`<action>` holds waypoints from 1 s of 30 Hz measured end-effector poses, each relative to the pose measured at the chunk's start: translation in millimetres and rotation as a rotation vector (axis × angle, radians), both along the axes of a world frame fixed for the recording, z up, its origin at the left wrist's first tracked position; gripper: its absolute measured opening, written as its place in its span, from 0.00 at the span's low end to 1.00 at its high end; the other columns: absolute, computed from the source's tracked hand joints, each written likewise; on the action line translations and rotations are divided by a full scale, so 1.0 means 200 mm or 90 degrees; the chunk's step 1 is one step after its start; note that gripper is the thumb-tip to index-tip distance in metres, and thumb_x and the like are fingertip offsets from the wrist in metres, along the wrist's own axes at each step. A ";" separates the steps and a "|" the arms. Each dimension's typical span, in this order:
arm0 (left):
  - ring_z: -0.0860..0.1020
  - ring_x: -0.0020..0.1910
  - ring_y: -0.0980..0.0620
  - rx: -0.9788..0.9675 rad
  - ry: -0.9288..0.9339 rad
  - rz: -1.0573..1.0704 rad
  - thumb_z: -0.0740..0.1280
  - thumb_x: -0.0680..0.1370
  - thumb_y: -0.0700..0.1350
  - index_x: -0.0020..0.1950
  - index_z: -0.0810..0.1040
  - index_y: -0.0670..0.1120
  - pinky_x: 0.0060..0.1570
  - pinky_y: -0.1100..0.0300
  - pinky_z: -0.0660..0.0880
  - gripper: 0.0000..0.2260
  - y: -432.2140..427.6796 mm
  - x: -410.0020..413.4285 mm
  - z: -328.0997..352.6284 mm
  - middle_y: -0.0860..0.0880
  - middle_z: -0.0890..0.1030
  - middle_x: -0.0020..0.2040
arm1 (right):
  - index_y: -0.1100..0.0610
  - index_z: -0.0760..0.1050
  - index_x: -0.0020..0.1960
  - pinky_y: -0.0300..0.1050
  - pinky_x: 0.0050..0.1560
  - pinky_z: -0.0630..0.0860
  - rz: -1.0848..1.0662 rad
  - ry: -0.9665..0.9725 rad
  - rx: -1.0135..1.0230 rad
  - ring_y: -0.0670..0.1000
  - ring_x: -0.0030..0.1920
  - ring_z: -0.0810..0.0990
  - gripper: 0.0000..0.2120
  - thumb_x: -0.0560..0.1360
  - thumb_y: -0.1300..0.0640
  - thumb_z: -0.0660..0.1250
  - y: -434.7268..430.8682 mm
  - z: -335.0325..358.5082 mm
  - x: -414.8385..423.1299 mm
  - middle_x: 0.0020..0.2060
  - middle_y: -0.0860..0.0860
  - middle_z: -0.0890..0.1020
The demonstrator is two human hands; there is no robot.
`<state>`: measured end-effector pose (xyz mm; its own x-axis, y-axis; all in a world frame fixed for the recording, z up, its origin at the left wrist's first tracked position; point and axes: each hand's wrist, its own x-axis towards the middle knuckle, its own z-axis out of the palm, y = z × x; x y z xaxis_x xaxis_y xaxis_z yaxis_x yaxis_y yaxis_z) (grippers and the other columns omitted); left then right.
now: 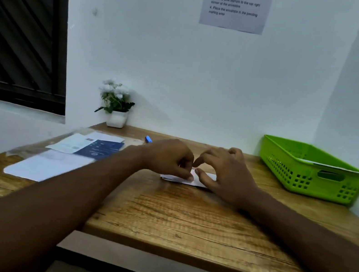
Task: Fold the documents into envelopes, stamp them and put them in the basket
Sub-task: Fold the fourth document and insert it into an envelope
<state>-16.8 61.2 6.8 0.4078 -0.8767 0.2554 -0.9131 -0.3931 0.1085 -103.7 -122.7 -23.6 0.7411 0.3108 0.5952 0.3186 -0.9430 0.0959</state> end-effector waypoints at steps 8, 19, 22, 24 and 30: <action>0.77 0.41 0.58 -0.072 0.011 0.138 0.74 0.73 0.50 0.42 0.80 0.49 0.38 0.67 0.71 0.06 0.65 0.15 -0.04 0.56 0.79 0.40 | 0.44 0.78 0.53 0.44 0.58 0.56 0.148 0.080 0.059 0.42 0.60 0.72 0.09 0.75 0.45 0.63 0.40 -0.02 0.04 0.53 0.41 0.78; 0.77 0.42 0.56 -0.223 0.036 0.276 0.74 0.72 0.48 0.41 0.79 0.51 0.38 0.67 0.72 0.05 1.28 0.02 -0.17 0.54 0.80 0.41 | 0.45 0.75 0.64 0.51 0.61 0.63 0.327 0.173 -0.081 0.44 0.63 0.71 0.14 0.80 0.49 0.60 0.90 0.01 0.14 0.61 0.45 0.76; 0.78 0.47 0.56 -0.230 0.070 0.277 0.74 0.72 0.50 0.46 0.80 0.53 0.46 0.62 0.75 0.06 1.36 -0.02 -0.18 0.55 0.81 0.46 | 0.45 0.72 0.68 0.53 0.64 0.61 0.328 0.135 -0.168 0.45 0.67 0.70 0.17 0.81 0.50 0.58 1.01 0.03 0.17 0.67 0.46 0.73; 0.78 0.51 0.58 -0.220 0.100 0.274 0.72 0.70 0.59 0.50 0.80 0.55 0.49 0.65 0.74 0.13 1.39 -0.03 -0.20 0.58 0.80 0.50 | 0.46 0.72 0.68 0.52 0.65 0.60 0.316 0.100 -0.222 0.47 0.66 0.71 0.16 0.81 0.50 0.58 1.06 0.05 0.20 0.67 0.46 0.74; 0.75 0.57 0.62 -0.186 0.156 0.239 0.68 0.61 0.73 0.55 0.79 0.62 0.53 0.69 0.71 0.27 1.41 -0.05 -0.19 0.62 0.77 0.56 | 0.48 0.79 0.58 0.51 0.60 0.65 0.334 -0.012 -0.348 0.50 0.56 0.77 0.12 0.80 0.55 0.59 1.11 0.06 0.26 0.55 0.46 0.81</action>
